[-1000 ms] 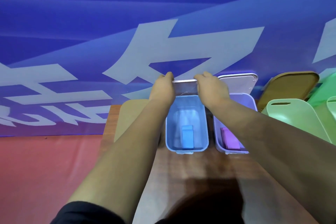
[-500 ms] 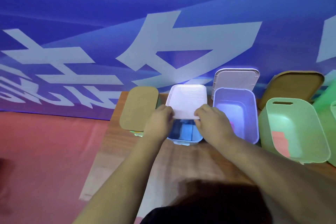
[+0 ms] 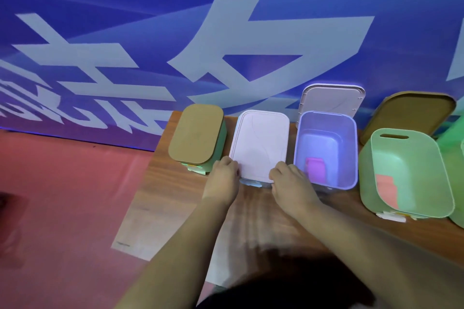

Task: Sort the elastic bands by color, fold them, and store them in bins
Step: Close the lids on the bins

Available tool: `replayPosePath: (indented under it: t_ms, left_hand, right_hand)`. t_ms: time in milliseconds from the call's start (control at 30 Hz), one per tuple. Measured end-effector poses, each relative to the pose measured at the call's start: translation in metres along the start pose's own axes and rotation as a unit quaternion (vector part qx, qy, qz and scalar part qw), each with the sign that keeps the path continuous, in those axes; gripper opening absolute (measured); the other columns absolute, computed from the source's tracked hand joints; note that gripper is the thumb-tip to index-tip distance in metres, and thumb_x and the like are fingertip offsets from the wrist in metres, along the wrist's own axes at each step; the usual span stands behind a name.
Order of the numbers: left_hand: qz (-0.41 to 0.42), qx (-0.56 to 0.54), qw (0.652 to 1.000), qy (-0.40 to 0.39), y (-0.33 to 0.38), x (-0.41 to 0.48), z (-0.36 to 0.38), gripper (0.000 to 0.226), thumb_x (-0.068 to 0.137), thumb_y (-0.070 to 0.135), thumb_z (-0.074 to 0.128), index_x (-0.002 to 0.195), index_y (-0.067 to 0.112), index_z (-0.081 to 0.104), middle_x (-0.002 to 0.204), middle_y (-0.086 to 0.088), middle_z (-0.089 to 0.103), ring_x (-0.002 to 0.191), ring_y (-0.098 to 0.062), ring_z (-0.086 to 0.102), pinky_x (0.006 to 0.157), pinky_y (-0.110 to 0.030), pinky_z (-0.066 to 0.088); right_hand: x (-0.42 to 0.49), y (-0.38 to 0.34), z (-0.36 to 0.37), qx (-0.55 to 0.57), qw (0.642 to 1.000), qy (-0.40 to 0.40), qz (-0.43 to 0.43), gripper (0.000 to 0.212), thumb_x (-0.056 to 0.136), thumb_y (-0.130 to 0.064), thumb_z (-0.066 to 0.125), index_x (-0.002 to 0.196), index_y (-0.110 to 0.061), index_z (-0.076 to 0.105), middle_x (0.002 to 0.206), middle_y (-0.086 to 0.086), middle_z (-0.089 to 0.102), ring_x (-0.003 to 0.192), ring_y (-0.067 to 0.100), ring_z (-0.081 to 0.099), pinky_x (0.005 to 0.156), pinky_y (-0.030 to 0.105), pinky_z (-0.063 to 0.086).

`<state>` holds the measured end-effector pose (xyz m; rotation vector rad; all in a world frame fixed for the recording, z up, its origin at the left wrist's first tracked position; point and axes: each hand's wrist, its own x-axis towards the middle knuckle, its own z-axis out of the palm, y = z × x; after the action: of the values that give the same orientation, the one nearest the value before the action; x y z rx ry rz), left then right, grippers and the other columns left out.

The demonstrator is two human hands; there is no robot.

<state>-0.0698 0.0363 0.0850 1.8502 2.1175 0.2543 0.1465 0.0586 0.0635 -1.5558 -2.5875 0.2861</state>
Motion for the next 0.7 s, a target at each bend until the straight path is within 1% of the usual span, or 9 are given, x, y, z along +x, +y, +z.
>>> replayPosePath:
  t_ms: [133, 233, 300, 400, 433, 500, 533, 600, 700]
  left_hand:
    - [-0.001, -0.004, 1.0, -0.008, -0.009, -0.001, 0.007, 0.006, 0.09, 0.005, 0.059, 0.09, 0.01, 0.063, 0.105, -0.007, 0.059, 0.091, -0.031, 0.052, 0.075, -0.047, 0.052]
    - [0.002, -0.014, 0.999, -0.034, -0.012, 0.003, 0.004, 0.012, 0.086, 0.005, 0.061, 0.096, 0.011, 0.062, 0.109, -0.005, 0.056, 0.093, -0.031, 0.054, 0.077, -0.048, 0.053]
    - [0.003, -0.01, 0.998, -0.063, -0.01, 0.01, -0.002, 0.021, 0.086, 0.017, 0.07, 0.105, 0.012, 0.061, 0.113, -0.005, 0.052, 0.099, -0.031, 0.056, 0.082, -0.046, 0.053]
    - [0.027, 0.066, 0.995, -0.07, -0.005, 0.027, -0.012, 0.043, 0.09, 0.053, 0.071, 0.111, 0.016, 0.064, 0.116, -0.003, 0.052, 0.106, -0.028, 0.051, 0.092, -0.042, 0.049]
    - [0.033, 0.073, 0.995, -0.065, -0.003, 0.034, -0.015, 0.048, 0.091, 0.059, 0.067, 0.111, 0.015, 0.064, 0.118, -0.003, 0.052, 0.108, -0.028, 0.05, 0.093, -0.042, 0.049]
    - [0.045, 0.064, 0.995, -0.069, 0.001, 0.052, -0.019, 0.055, 0.094, 0.06, 0.064, 0.119, 0.01, 0.062, 0.13, -0.006, 0.051, 0.119, -0.03, 0.049, 0.098, -0.041, 0.047]
    - [0.052, 0.066, 0.993, -0.076, 0.002, 0.061, -0.021, 0.06, 0.095, 0.058, 0.064, 0.127, 0.008, 0.059, 0.142, -0.008, 0.047, 0.127, -0.031, 0.047, 0.102, -0.041, 0.046]
    - [0.064, 0.081, 0.989, -0.108, 0.004, 0.079, -0.025, 0.077, 0.092, 0.059, 0.068, 0.146, 0.008, 0.046, 0.165, -0.007, 0.028, 0.145, -0.03, 0.036, 0.113, -0.04, 0.039]
    - [0.055, 0.095, 0.982, -0.156, 0.006, 0.098, -0.029, 0.097, 0.088, 0.061, 0.073, 0.157, 0.008, 0.031, 0.174, -0.003, 0.01, 0.151, -0.028, 0.028, 0.116, -0.04, 0.038]
  right_hand:
    - [0.007, -0.005, -0.002, 0.005, 1.0, -0.019, 0.023, 0.018, 0.077, -0.01, 0.071, 0.093, -0.014, 0.066, 0.1, 0.005, 0.056, 0.084, 0.031, 0.056, 0.076, 0.044, 0.054]
    - [0.01, -0.007, -0.006, 0.007, 0.999, -0.031, 0.026, 0.02, 0.08, -0.014, 0.071, 0.099, -0.014, 0.068, 0.105, 0.005, 0.057, 0.089, 0.031, 0.057, 0.081, 0.043, 0.054]
    - [0.011, -0.008, -0.01, 0.008, 0.999, -0.044, 0.027, 0.021, 0.085, -0.018, 0.067, 0.106, -0.016, 0.067, 0.111, 0.004, 0.056, 0.096, 0.03, 0.056, 0.088, 0.042, 0.052]
    - [0.014, -0.009, -0.016, 0.009, 0.997, -0.061, 0.039, 0.028, 0.086, -0.023, 0.064, 0.113, -0.019, 0.067, 0.134, 0.004, 0.053, 0.119, 0.031, 0.053, 0.099, 0.039, 0.045]
    - [0.016, -0.009, -0.018, 0.014, 0.997, -0.07, 0.043, 0.032, 0.086, -0.023, 0.064, 0.118, -0.02, 0.066, 0.146, 0.006, 0.048, 0.132, 0.031, 0.048, 0.106, 0.039, 0.042]
    - [0.022, -0.01, -0.022, 0.019, 0.994, -0.096, 0.042, 0.039, 0.088, -0.025, 0.064, 0.127, -0.022, 0.063, 0.162, 0.006, 0.036, 0.149, 0.029, 0.033, 0.117, 0.039, 0.034]
    - [0.025, -0.011, -0.024, 0.013, 0.993, -0.106, 0.039, 0.04, 0.089, -0.026, 0.064, 0.129, -0.021, 0.061, 0.163, 0.005, 0.034, 0.151, 0.028, 0.031, 0.119, 0.038, 0.033]
    - [0.03, -0.013, -0.026, -0.007, 0.992, -0.116, 0.038, 0.041, 0.089, -0.025, 0.065, 0.129, -0.02, 0.06, 0.16, 0.005, 0.038, 0.146, 0.028, 0.034, 0.118, 0.038, 0.036]
    - [0.036, -0.017, -0.026, -0.023, 0.991, -0.126, 0.043, 0.049, 0.086, -0.025, 0.067, 0.133, -0.018, 0.057, 0.152, 0.005, 0.044, 0.139, 0.029, 0.039, 0.113, 0.04, 0.041]
